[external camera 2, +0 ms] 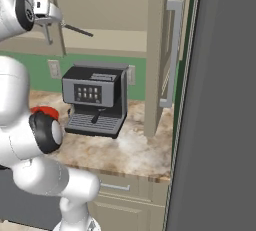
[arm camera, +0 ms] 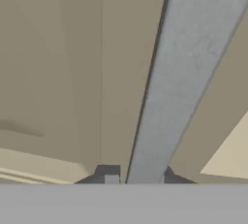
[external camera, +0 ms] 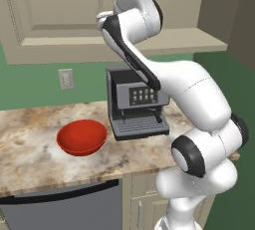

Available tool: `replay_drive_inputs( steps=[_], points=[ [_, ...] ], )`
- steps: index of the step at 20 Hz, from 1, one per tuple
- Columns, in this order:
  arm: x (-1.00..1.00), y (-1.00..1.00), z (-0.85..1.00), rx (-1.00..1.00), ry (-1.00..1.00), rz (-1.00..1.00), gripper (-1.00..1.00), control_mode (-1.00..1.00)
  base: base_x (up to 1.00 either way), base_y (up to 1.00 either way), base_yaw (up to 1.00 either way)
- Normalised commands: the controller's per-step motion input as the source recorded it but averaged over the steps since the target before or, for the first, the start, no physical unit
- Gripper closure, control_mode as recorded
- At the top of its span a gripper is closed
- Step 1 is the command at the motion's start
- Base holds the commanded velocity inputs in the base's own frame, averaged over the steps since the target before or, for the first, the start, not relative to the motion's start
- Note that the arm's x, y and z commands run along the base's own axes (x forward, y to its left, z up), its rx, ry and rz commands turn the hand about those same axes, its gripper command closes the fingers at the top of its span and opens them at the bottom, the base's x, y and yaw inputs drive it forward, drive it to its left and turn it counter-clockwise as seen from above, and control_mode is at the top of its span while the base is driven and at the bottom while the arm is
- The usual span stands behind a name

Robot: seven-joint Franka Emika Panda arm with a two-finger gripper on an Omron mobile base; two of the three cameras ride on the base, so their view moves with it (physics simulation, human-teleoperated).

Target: Open the cabinet and setup a tea strainer by placing it in the bowl upright.

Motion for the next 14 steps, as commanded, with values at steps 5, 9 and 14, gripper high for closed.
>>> replay_drive_inputs(
  steps=[5,9,14],
  points=[
    [-1.0,0.56,0.2,0.0,-0.13,-0.09,1.0,-1.0,0.0,0.0,0.0],
    [-1.0,0.71,0.27,-0.02,-0.09,-0.08,1.0,-1.0,0.0,0.0,0.0],
    [-1.0,0.72,0.3,-0.01,-0.03,-0.06,1.0,-1.0,0.0,0.0,0.0]
  ],
)
